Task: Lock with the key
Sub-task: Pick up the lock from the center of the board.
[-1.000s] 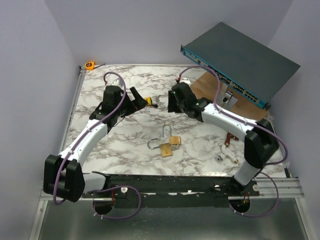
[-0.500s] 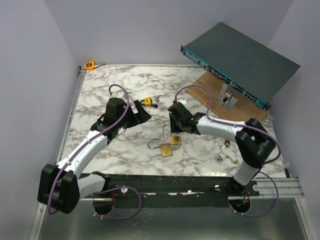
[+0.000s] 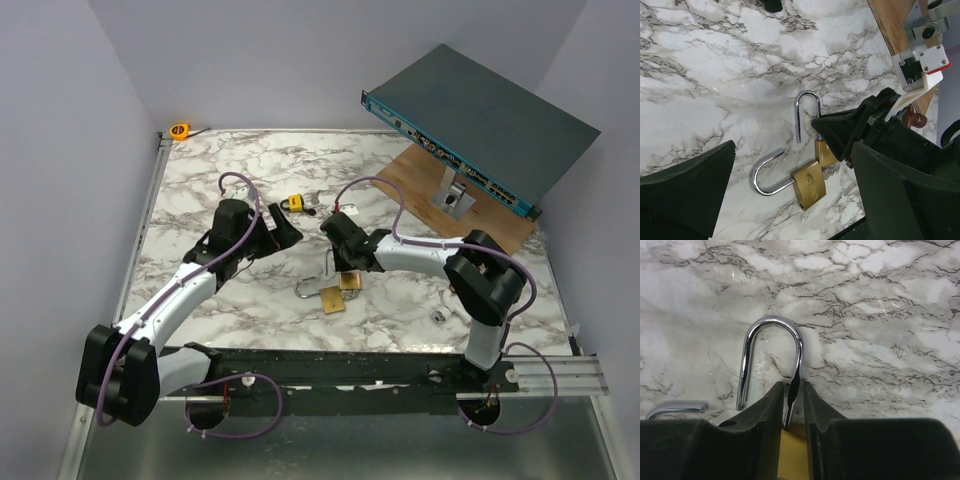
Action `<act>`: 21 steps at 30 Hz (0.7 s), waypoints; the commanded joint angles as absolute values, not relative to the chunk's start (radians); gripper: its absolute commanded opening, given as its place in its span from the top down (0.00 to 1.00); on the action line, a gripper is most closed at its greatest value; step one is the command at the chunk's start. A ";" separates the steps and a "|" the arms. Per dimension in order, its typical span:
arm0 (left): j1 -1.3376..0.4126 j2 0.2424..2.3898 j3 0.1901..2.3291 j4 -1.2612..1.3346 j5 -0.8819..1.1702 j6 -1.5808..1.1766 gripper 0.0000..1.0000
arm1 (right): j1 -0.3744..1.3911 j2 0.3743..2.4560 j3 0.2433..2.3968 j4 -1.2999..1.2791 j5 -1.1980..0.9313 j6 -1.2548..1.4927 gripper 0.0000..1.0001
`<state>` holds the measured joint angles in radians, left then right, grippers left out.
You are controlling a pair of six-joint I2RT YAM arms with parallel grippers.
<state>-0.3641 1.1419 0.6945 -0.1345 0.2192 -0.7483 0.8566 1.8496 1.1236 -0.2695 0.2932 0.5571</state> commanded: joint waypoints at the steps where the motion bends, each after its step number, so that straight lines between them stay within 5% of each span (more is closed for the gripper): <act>1: -0.368 1.177 0.702 -0.090 0.238 -0.739 0.02 | 0.868 1.882 1.138 -0.258 0.335 0.582 0.79; 5: -0.368 1.238 0.742 -0.093 0.269 -0.708 0.04 | 0.870 1.856 1.112 -0.252 0.357 0.593 0.99; 21: -0.387 1.597 1.042 -0.155 0.748 -0.377 0.40 | 0.870 1.583 0.900 -0.049 0.338 0.528 0.99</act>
